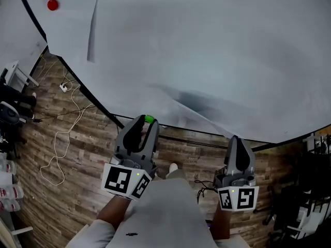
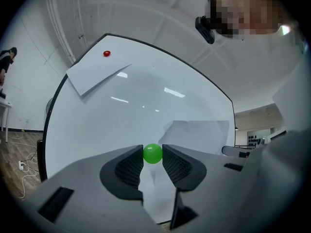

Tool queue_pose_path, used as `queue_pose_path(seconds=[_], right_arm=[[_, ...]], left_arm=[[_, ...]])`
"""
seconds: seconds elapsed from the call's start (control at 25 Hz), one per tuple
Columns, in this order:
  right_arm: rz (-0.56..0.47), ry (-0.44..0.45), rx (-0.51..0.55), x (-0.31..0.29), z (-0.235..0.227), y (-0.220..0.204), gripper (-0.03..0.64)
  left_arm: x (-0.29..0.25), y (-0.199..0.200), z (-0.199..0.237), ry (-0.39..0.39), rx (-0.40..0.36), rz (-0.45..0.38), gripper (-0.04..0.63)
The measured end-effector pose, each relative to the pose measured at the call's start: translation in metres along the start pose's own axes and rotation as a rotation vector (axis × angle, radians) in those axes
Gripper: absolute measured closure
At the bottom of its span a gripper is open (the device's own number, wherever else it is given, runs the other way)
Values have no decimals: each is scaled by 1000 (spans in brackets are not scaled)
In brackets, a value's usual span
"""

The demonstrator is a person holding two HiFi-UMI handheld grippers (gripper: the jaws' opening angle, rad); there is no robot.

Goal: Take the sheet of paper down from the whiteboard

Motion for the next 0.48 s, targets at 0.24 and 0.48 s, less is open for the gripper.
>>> queue_pose_path(seconds=[0.24,0.48], right_arm=[[26,-53,44,26,8,-21,607],[68,-71,46,35,15,-29,607]], left_arm=[[23,-10,13,-19,13,16,469],[28,-19,22,-28,42,36,469]])
Point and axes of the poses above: the fingertips, and each gripper's own axes: x backward along the fingers, z to its left, y out of its top, the point moved 8 cm from there along x, backward along the fingers, and after that the axes turned 12 degrees about -y, right-handed, at the moved point
